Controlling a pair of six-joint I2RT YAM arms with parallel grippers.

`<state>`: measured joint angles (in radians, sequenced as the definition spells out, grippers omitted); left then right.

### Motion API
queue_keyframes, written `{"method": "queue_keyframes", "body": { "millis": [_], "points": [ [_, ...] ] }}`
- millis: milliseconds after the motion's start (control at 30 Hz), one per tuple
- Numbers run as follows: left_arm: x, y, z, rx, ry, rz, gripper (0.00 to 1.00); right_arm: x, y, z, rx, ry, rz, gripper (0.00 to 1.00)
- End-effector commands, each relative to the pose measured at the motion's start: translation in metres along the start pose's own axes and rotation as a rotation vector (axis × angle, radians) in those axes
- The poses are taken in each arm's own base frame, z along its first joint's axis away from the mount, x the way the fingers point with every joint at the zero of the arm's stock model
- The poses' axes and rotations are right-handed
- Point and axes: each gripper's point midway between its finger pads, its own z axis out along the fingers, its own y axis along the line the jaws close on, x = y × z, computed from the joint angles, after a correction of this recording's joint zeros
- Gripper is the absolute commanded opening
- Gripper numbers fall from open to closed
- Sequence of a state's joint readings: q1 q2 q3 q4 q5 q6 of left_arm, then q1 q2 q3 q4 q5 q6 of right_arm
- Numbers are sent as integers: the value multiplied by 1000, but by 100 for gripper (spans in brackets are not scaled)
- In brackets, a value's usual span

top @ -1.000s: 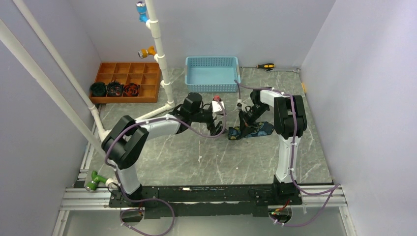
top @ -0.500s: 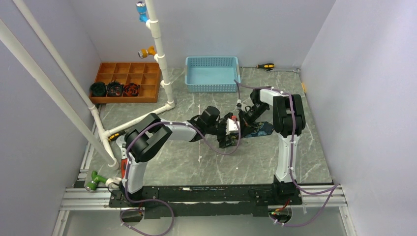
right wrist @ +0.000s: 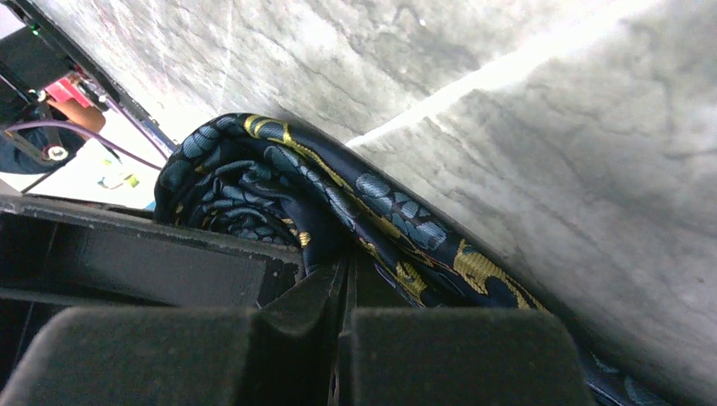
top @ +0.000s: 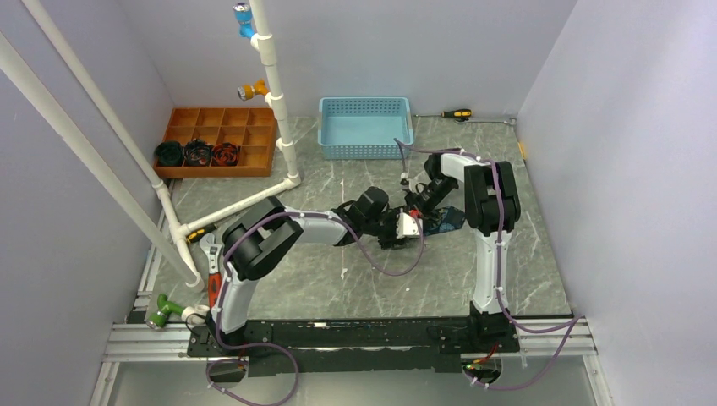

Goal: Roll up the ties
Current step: Roll the tie at the center of the board.

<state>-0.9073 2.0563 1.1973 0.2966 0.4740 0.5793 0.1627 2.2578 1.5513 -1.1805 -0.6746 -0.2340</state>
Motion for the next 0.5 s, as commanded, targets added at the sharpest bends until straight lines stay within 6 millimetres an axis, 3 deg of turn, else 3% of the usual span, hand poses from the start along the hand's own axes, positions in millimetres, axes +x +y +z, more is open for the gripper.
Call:
{"method": "queue_keyframes", "body": {
  "millis": [0, 200, 267, 467],
  "points": [
    [39, -19, -3, 42, 78, 1, 55, -12, -11, 15, 38, -11, -115, 0],
    [57, -20, -15, 69, 101, -106, 26, -4, 18, 7, -65, -13, -149, 0],
    [64, -20, -21, 82, 95, -172, 25, -3, 31, -4, -116, -32, -160, 0],
    [78, -37, -38, 195, 39, -249, 25, -13, 60, -49, -278, -157, -135, 18]
  ]
}}
